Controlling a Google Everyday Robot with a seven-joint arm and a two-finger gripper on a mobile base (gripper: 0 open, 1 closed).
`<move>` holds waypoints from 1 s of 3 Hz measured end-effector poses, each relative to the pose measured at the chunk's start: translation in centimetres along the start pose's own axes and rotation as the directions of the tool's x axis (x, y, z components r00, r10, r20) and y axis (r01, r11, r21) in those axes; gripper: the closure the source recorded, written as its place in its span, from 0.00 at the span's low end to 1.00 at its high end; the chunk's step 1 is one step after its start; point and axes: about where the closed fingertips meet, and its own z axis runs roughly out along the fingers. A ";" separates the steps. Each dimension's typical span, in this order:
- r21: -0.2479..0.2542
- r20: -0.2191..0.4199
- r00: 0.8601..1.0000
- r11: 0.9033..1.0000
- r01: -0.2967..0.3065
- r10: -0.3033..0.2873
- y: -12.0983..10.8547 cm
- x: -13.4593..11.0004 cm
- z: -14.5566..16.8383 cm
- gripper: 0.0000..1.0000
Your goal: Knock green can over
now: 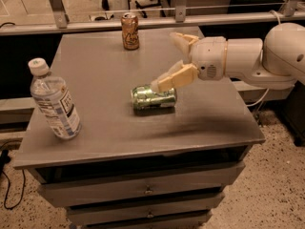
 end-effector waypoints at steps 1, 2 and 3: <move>0.016 -0.038 0.999 0.999 0.027 -0.027 -0.5 0.6 -2.6 0.00; 0.024 -0.092 0.995 0.998 0.049 -0.047 -1.7 1.9 -6.3 0.00; 0.027 -0.166 0.983 0.996 0.082 -0.076 -3.8 3.6 -11.9 0.00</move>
Offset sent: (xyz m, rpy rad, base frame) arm -0.0072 -0.1471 -0.0108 -0.2000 -0.0236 -0.0417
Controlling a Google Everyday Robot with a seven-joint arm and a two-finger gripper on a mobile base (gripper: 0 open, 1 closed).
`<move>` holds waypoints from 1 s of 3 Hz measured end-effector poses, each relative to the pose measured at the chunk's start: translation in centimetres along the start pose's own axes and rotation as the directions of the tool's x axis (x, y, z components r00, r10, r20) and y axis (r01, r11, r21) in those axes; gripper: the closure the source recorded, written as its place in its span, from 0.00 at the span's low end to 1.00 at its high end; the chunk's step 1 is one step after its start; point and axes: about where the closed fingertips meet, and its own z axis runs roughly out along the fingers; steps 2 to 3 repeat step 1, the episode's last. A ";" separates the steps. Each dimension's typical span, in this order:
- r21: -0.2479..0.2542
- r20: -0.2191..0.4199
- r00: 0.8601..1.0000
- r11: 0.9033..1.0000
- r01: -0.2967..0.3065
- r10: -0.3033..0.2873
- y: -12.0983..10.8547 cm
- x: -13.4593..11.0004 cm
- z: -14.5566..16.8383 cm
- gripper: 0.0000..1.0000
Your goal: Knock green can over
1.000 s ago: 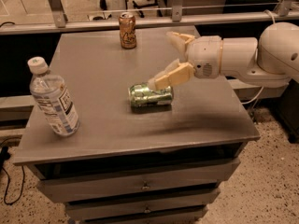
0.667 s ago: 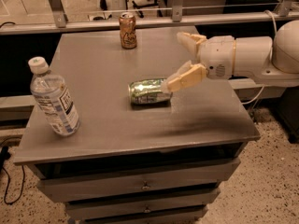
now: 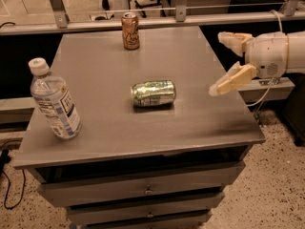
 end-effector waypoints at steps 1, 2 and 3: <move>0.000 0.000 1.000 1.000 0.000 0.000 0.0 0.0 0.0 0.00; 0.000 0.000 1.000 1.000 0.000 0.000 0.0 0.0 0.0 0.00; 0.000 0.000 1.000 1.000 0.000 0.000 0.0 0.0 0.0 0.00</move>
Offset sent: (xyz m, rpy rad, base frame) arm 0.0000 0.0000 0.0000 0.0000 0.0000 0.0000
